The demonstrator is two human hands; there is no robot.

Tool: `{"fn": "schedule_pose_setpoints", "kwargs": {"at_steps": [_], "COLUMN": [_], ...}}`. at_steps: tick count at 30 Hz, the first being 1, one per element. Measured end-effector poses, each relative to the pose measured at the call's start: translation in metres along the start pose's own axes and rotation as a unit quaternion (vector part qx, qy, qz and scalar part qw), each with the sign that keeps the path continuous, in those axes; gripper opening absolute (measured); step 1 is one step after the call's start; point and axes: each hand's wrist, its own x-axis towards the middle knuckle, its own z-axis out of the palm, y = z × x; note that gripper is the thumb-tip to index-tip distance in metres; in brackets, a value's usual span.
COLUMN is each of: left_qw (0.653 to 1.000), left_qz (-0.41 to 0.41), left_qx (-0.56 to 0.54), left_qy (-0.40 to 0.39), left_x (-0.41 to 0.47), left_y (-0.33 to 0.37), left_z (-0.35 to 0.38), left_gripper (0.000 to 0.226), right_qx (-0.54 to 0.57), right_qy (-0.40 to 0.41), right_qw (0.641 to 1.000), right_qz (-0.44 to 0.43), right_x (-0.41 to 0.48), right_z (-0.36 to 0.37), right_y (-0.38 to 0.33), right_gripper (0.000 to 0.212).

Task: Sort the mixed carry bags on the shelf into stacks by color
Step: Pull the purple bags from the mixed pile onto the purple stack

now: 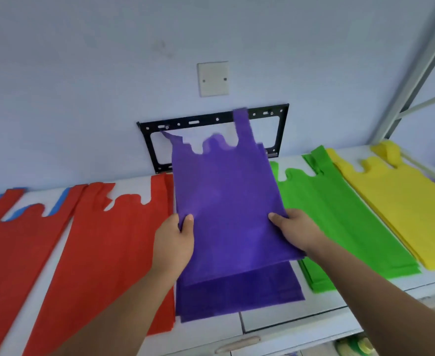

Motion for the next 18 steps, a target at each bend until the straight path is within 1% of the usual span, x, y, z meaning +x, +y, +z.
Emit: {"fn": "schedule_pose_setpoints", "kwargs": {"at_steps": [2,4,8,13,18], "left_qw": [0.998,0.994,0.987,0.98,0.976], "left_qz": [-0.045,-0.061,-0.09,-0.15,-0.169], "left_qx": [0.035,0.07,0.099,0.059,0.04], "left_qy": [-0.035,-0.053,-0.087,-0.119,-0.134], "left_x": [-0.006,-0.011,-0.009,-0.002,0.001], "left_y": [-0.019,-0.032,-0.031,-0.028,-0.03], "left_z": [0.011,0.017,0.017,0.018,0.018], "left_gripper": [0.042,0.045,0.044,0.038,0.036], "right_qx": [-0.011,-0.03,-0.016,-0.011,0.0], "right_qy": [-0.029,-0.053,-0.067,-0.096,-0.107], "right_qw": [0.999,0.996,0.995,0.991,0.989], "right_qz": [0.041,0.065,0.076,0.093,0.105], "right_x": [0.004,0.006,0.013,0.009,0.01], "right_z": [0.004,0.006,0.004,0.004,0.001], "right_y": [0.02,0.033,0.041,0.032,0.026], "right_gripper": [0.025,0.025,0.028,0.025,0.022]}}
